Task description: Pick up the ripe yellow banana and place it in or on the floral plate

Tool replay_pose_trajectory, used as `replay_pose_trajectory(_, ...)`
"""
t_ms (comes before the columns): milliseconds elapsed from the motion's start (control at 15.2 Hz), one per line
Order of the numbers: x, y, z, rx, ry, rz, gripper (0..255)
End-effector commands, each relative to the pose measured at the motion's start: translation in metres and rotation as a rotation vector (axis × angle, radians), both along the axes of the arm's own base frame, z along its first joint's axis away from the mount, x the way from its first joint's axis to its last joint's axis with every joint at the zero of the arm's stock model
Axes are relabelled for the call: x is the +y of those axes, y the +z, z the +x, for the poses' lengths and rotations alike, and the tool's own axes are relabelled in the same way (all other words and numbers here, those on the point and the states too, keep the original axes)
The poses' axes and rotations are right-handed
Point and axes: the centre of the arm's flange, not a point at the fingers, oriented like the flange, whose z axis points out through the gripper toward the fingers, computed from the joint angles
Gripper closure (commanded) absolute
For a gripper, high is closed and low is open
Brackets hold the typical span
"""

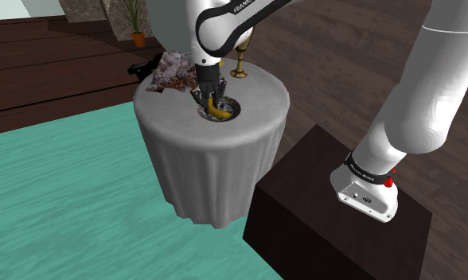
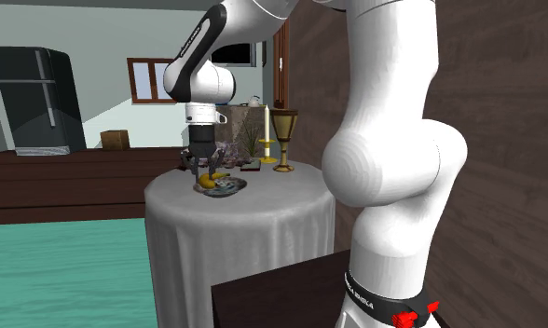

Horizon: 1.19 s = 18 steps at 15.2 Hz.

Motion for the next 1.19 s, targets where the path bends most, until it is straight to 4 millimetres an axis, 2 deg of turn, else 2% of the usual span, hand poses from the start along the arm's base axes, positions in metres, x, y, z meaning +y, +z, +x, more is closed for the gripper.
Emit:
replay_pose_trajectory(0, 0.0, -0.001, 0.0, 0.0, 0.0, 0.0, 255)
replay_pose_trajectory(264, 0.0, -0.001, 0.0, 0.0, 0.0, 0.0, 255)
replay_pose_trajectory(330, 0.0, -0.001, 0.0, 0.0, 0.0, 0.0, 0)
replay_pose_trajectory(660, 0.0, -0.001, 0.0, 0.0, 0.0, 0.0, 0)
replay_pose_trajectory(924, -0.002, 0.049, 0.006, 0.0, 0.0, 0.0, 0)
replay_pose_trajectory(1122, -0.002, 0.049, 0.006, 0.0, 0.0, 0.0, 0)
